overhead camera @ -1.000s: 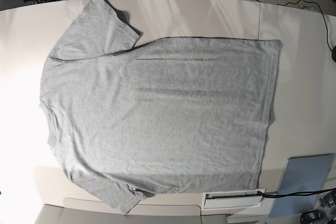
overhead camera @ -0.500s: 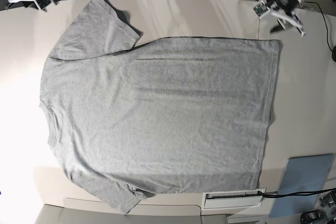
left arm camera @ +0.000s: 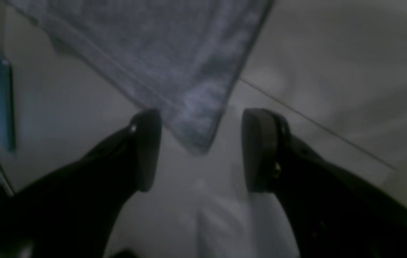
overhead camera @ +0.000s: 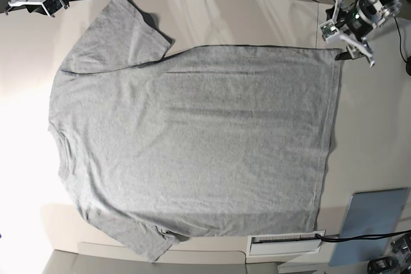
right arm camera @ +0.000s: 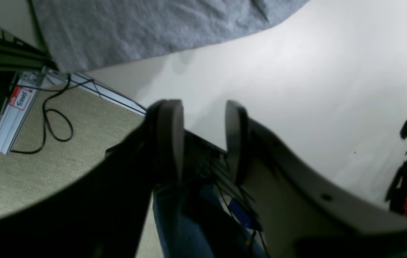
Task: Fold the T-shirt properly
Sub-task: 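Move the left gripper down to the shirt's hem corner and pinch it, then move the right gripper to the other hem corner and pinch it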
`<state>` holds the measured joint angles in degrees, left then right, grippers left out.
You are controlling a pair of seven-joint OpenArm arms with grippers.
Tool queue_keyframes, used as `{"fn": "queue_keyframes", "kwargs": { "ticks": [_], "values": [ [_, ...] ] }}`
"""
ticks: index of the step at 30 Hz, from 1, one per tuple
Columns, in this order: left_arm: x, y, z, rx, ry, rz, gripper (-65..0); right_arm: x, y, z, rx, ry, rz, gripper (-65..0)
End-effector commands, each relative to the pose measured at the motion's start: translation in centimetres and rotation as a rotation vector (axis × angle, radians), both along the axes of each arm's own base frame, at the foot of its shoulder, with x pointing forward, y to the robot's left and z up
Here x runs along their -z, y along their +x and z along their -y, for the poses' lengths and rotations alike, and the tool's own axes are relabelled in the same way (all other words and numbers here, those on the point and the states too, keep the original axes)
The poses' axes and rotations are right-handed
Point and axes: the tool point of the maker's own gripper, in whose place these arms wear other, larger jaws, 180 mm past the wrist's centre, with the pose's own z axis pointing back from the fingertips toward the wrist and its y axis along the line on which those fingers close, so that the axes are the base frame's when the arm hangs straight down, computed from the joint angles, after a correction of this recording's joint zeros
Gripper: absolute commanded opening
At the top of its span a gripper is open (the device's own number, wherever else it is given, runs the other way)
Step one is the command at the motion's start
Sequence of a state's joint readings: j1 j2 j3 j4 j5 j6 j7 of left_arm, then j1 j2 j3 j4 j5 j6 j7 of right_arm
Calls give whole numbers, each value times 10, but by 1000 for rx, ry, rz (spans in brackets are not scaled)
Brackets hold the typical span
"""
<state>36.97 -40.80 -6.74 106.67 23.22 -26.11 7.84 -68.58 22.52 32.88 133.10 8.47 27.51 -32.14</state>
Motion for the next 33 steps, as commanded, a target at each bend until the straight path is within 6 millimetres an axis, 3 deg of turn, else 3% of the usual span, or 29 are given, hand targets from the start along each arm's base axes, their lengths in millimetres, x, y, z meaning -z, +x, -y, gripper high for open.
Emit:
{"fn": "queue_keyframes", "kwargs": {
  "ticks": [1,7,13,19,25,29,33],
  "values": [
    [-1,4,-2,16,29,16,-288,-5,3,-2,-14,-2,18,-450],
    [21,15,-8,27,95,4,-288,-6,3,6,-36,-72,14,-450],
    [35,29,-31,-12,142,-8,-289,-9,13,8,-41,-92,46,-450],
    [47,20,-39,-11,145,-68,-301,-15,36,4,-88,-100,103,-450],
    [53,7,-22,63,78,-138,-463,-9,39,-5,-222,-123,47,-450],
    [53,7,-21,64,74,-138,-635,-14,46,-1,-278,-172,50,-450],
    [55,5,-17,59,64,-140,-650,-24,63,-4,-415,-232,100,-450]
  ]
}}
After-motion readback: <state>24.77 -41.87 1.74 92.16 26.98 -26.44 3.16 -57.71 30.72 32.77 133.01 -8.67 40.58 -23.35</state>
